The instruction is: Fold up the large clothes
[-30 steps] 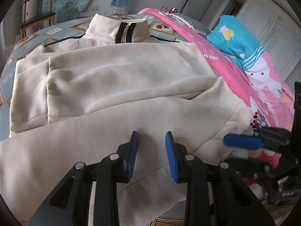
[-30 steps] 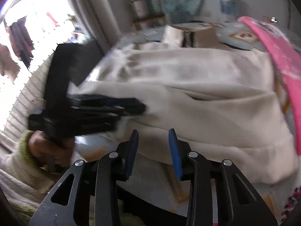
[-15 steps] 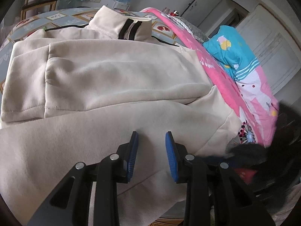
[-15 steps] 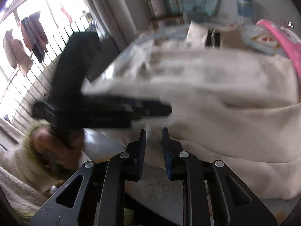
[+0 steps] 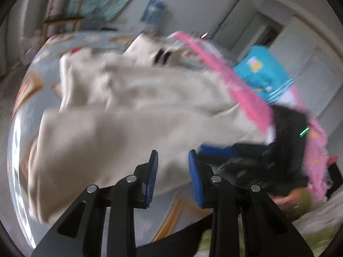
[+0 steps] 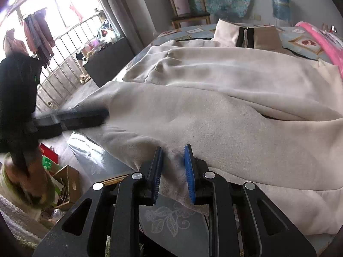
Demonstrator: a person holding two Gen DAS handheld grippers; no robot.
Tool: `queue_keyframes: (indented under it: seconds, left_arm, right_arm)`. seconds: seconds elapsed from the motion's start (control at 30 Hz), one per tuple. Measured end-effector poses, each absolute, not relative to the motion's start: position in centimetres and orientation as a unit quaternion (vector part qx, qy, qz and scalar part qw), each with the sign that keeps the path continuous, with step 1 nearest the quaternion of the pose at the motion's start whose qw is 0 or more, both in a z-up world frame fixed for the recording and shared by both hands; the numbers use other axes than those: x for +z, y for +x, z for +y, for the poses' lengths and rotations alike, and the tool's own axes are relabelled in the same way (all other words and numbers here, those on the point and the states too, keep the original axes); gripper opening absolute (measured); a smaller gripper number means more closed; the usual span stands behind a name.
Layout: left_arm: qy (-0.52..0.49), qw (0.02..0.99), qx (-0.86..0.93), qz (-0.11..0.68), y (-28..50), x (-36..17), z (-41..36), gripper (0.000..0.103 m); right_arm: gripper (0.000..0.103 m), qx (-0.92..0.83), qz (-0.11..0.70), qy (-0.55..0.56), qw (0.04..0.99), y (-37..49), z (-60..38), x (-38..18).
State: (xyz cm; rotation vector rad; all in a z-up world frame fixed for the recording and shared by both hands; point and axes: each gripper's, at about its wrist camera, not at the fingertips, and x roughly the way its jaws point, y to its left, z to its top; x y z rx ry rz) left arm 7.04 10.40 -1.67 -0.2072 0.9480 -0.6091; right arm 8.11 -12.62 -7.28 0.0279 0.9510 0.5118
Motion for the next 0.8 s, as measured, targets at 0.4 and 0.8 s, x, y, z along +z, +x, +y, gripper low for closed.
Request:
queue_keyframes:
  seconds: [0.4, 0.8]
  left_arm:
    - [-0.105, 0.864, -0.149, 0.468, 8.2, -3.2, 16.3, 0.028]
    - [-0.117, 0.872, -0.119, 0.459, 10.0, -3.6, 18.7, 0.028]
  right_arm:
    - [0.019, 0.256, 0.453, 0.033, 0.853, 8.2, -13.2, -7.2]
    - [0.019, 0.268, 0.456, 0.048, 0.847, 8.2, -13.6, -7.1]
